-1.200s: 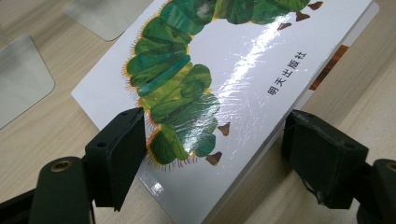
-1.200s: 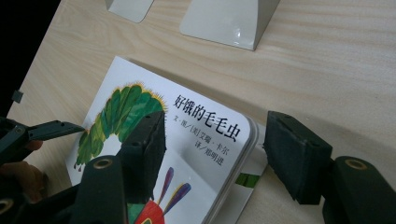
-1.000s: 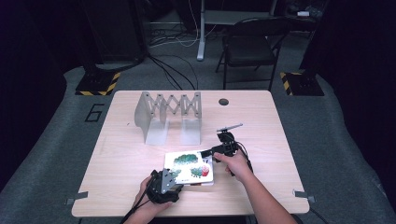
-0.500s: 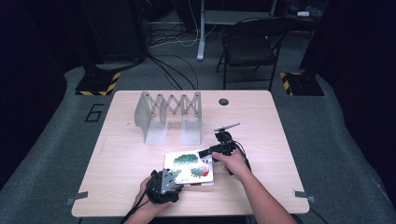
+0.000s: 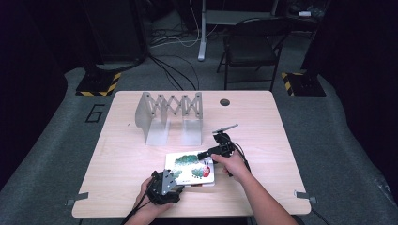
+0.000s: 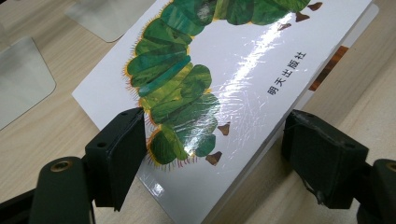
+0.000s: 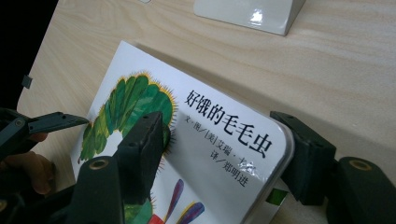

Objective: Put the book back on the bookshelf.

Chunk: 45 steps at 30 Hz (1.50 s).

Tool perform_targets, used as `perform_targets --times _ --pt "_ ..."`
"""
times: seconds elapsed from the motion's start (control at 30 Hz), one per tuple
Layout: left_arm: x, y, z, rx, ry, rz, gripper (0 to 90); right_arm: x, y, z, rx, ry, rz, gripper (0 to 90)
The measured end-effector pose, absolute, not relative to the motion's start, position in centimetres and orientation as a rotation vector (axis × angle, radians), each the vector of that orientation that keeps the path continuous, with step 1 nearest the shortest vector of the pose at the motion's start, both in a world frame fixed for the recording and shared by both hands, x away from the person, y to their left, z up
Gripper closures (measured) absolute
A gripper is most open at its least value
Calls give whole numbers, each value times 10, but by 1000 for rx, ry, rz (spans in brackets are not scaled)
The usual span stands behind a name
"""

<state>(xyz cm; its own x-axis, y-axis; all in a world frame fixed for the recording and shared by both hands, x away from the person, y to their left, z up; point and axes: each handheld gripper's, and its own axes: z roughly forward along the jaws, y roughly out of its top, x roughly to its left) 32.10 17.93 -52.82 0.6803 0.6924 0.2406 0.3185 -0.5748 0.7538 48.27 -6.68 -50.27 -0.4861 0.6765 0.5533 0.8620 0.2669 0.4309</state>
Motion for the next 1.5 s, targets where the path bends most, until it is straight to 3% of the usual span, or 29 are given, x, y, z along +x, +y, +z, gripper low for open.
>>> perform_targets --times 0.9,1.5 --pt "321 176 -526 2208 784 714 220 482 -67 -505 -1420 -2292 -1044 379" --pt "321 178 -518 2249 836 624 229 483 -70 -506 -1439 -2261 -1043 413"
